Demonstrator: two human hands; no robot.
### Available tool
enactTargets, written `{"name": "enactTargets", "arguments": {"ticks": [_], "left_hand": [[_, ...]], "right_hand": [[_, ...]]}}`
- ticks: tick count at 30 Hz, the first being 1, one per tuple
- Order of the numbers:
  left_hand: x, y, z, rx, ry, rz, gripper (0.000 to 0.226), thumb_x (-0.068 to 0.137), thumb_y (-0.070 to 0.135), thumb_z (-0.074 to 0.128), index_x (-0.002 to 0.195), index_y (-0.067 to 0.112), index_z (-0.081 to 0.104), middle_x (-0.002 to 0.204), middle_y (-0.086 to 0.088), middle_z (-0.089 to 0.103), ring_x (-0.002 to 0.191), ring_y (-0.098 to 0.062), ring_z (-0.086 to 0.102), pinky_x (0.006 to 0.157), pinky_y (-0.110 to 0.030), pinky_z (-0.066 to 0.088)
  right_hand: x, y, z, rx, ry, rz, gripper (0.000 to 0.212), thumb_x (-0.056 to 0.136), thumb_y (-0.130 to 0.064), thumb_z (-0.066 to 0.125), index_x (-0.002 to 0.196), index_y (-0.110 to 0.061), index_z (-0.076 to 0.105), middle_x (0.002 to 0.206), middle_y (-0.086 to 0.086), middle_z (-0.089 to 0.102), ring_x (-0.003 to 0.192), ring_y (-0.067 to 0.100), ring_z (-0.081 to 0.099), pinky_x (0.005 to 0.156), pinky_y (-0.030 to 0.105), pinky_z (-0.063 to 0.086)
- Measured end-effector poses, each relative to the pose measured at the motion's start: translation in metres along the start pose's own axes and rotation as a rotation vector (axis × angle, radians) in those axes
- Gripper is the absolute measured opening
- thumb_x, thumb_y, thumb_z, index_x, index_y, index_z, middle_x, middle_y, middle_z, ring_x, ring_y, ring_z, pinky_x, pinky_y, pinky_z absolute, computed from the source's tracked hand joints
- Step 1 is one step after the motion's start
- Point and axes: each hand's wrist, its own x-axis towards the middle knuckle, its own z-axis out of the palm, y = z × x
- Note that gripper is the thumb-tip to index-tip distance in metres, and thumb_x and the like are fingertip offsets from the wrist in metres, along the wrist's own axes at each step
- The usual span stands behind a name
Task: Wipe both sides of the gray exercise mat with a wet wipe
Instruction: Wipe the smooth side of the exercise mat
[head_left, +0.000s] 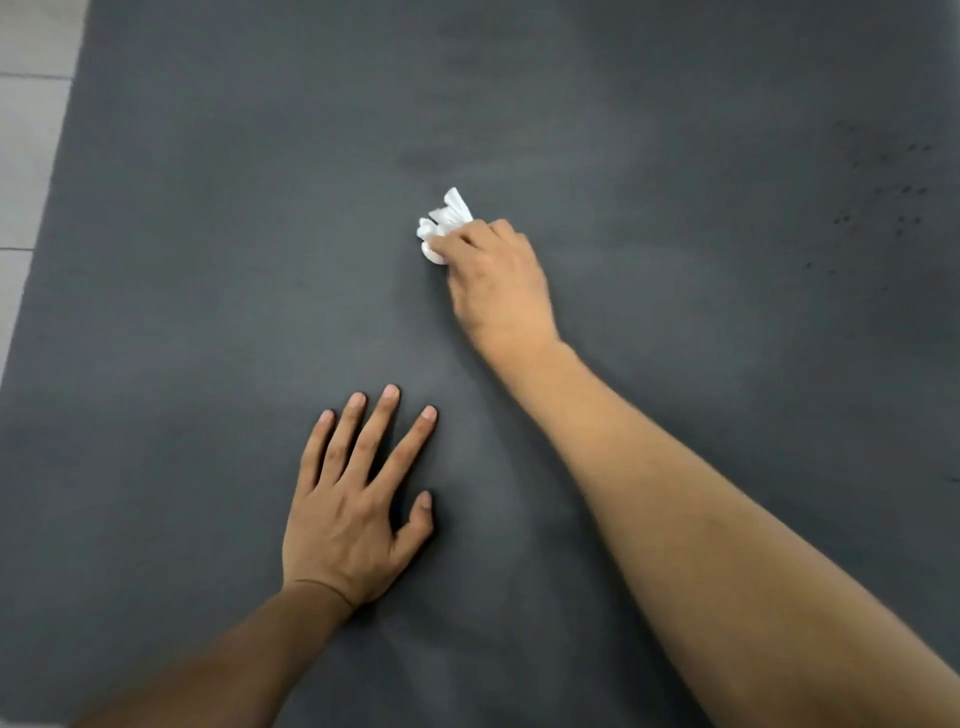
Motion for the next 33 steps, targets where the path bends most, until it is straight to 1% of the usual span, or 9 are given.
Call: {"name": "enactTargets", "arguments": {"ticks": [2, 5, 9, 12, 18, 23, 27, 30, 33], "left_hand": [[-0.001, 0.0, 0.001, -0.008, 0.006, -0.003, 0.068, 0.092, 0.045, 0.045, 0.158, 0.028, 0.035, 0.167, -0.007, 0.025, 0.155, -0.032, 0.023, 0.123, -0.057, 0.022], [-0.001, -0.001, 0.0, -0.004, 0.023, -0.001, 0.067, 0.094, 0.045, 0.045, 0.158, 0.028, 0.036, 0.167, -0.007, 0.026, 0.155, -0.033, 0.023, 0.123, -0.057, 0.023], [-0.001, 0.0, 0.0, 0.001, 0.022, -0.011, 0.067, 0.094, 0.046, 0.045, 0.158, 0.029, 0.036, 0.167, -0.007, 0.025, 0.155, -0.032, 0.024, 0.123, -0.056, 0.023], [-0.001, -0.001, 0.0, 0.021, 0.012, -0.007, 0.068, 0.094, 0.047, 0.043, 0.159, 0.029, 0.034, 0.168, -0.006, 0.024, 0.155, -0.032, 0.023, 0.124, -0.054, 0.021], [0.0, -0.002, 0.003, 0.013, 0.035, 0.01, 0.068, 0.093, 0.047, 0.042, 0.158, 0.028, 0.035, 0.167, -0.008, 0.027, 0.153, -0.034, 0.026, 0.123, -0.055, 0.021], [-0.003, 0.0, 0.004, -0.003, 0.051, -0.004, 0.068, 0.093, 0.049, 0.041, 0.159, 0.031, 0.034, 0.167, -0.006, 0.029, 0.154, -0.032, 0.024, 0.125, -0.052, 0.017], [-0.003, -0.001, 0.008, 0.001, 0.082, 0.001, 0.067, 0.094, 0.05, 0.04, 0.158, 0.032, 0.036, 0.166, -0.005, 0.031, 0.153, -0.032, 0.026, 0.125, -0.051, 0.017], [-0.003, -0.001, 0.009, -0.002, 0.106, -0.006, 0.067, 0.093, 0.051, 0.04, 0.157, 0.032, 0.037, 0.165, -0.005, 0.033, 0.153, -0.032, 0.027, 0.125, -0.05, 0.017], [-0.003, -0.001, 0.008, -0.006, 0.118, -0.003, 0.067, 0.093, 0.052, 0.039, 0.157, 0.031, 0.037, 0.165, -0.005, 0.033, 0.152, -0.031, 0.028, 0.125, -0.05, 0.017]], "right_hand": [[-0.018, 0.047, -0.024, -0.088, 0.028, -0.013, 0.025, 0.075, -0.009, 0.065, 0.092, -0.024, 0.074, 0.089, 0.002, 0.07, 0.069, 0.032, 0.058, 0.062, 0.035, 0.038], [-0.055, 0.123, -0.077, -0.267, 0.015, 0.334, 0.028, 0.084, -0.011, 0.054, 0.101, -0.02, 0.074, 0.093, 0.01, 0.07, 0.082, 0.036, 0.055, 0.076, 0.039, 0.039], [-0.06, 0.115, -0.082, -0.225, 0.067, 0.672, 0.032, 0.086, -0.007, 0.045, 0.104, -0.011, 0.071, 0.098, 0.016, 0.068, 0.091, 0.036, 0.054, 0.08, 0.036, 0.04], [-0.032, 0.031, -0.036, 0.039, 0.108, 0.52, 0.024, 0.077, -0.005, 0.059, 0.093, -0.016, 0.075, 0.094, 0.006, 0.073, 0.083, 0.027, 0.063, 0.074, 0.02, 0.039], [-0.027, -0.045, -0.01, 0.034, -0.134, -0.008, 0.018, 0.085, -0.012, 0.056, 0.09, -0.014, 0.073, 0.087, 0.005, 0.068, 0.081, 0.029, 0.056, 0.07, 0.038, 0.046], [-0.084, 0.089, -0.074, -0.319, 0.031, 0.374, 0.028, 0.086, -0.016, 0.047, 0.091, -0.016, 0.074, 0.083, 0.011, 0.07, 0.082, 0.033, 0.054, 0.075, 0.038, 0.039], [-0.109, 0.085, -0.077, -0.313, 0.124, 0.636, 0.028, 0.083, -0.005, 0.047, 0.097, -0.009, 0.071, 0.093, 0.014, 0.067, 0.088, 0.035, 0.052, 0.081, 0.032, 0.035], [-0.091, 0.021, -0.042, -0.083, 0.289, 0.43, 0.022, 0.073, 0.001, 0.06, 0.087, -0.01, 0.073, 0.09, 0.01, 0.071, 0.077, 0.034, 0.058, 0.075, 0.029, 0.037], [-0.081, -0.053, -0.015, 0.101, 0.145, 0.186, 0.021, 0.071, 0.004, 0.066, 0.085, -0.011, 0.074, 0.083, 0.007, 0.071, 0.074, 0.032, 0.058, 0.074, 0.029, 0.042]]}}
